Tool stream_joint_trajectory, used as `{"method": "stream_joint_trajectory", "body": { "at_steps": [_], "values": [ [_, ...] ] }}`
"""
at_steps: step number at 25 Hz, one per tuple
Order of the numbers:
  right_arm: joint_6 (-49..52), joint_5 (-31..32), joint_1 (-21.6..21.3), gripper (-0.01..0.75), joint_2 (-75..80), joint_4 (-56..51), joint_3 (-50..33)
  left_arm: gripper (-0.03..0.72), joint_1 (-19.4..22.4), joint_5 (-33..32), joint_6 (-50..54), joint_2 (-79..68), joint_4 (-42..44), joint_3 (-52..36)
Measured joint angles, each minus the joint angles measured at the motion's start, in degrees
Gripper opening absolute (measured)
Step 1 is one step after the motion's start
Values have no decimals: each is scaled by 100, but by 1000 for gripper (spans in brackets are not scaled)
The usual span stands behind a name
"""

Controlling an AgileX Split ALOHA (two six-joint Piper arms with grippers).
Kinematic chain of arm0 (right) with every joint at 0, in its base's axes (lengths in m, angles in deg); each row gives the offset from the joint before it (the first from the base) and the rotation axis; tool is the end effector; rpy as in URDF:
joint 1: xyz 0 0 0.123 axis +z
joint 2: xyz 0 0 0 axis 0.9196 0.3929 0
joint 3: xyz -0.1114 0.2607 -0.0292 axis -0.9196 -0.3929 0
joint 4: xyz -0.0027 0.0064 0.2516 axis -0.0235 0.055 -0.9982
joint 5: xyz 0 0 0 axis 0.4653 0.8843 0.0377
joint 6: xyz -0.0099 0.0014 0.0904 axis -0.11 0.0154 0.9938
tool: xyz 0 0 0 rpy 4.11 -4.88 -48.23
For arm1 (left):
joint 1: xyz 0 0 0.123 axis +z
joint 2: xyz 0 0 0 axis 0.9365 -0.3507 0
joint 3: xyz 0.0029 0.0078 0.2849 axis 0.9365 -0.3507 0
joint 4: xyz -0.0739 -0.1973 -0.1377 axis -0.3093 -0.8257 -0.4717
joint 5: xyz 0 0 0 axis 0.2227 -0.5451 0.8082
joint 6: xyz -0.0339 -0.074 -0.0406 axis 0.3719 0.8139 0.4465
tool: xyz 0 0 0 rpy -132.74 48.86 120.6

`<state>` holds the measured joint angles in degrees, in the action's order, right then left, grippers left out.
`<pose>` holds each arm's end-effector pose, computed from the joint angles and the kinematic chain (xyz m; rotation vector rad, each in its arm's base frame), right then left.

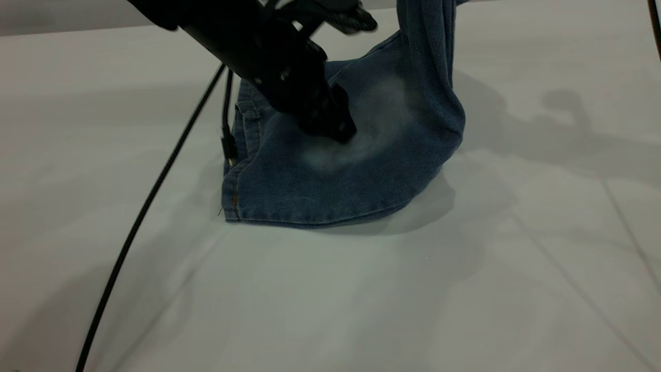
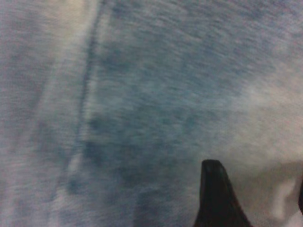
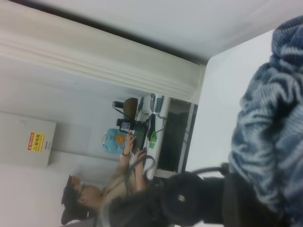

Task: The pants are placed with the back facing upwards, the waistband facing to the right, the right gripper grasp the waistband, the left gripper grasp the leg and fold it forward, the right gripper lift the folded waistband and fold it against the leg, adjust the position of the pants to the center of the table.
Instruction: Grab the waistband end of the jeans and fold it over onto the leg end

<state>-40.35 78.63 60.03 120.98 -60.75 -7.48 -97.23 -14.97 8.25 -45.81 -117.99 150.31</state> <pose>0.3627 0.0413 0.2203 0.1785 2.0056 1.6607 0.3794 -0.2258 0.0704 1.2240 2.2882 -0.3544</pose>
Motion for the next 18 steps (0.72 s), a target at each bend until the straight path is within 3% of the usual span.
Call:
{"method": "stream_joint_trajectory", "body": {
  "at_steps": [11,15,18],
  "values": [
    [-264,-11,46,108,14,408,0,381,956,99,15,1143,67,0],
    [-430,-11,419,108,18,474,0,381,1203,251,15,1794,67,0],
    [-678,-388,813,108,44,485,0,381,1281,256,15,2321,67,0]
  ]
}}
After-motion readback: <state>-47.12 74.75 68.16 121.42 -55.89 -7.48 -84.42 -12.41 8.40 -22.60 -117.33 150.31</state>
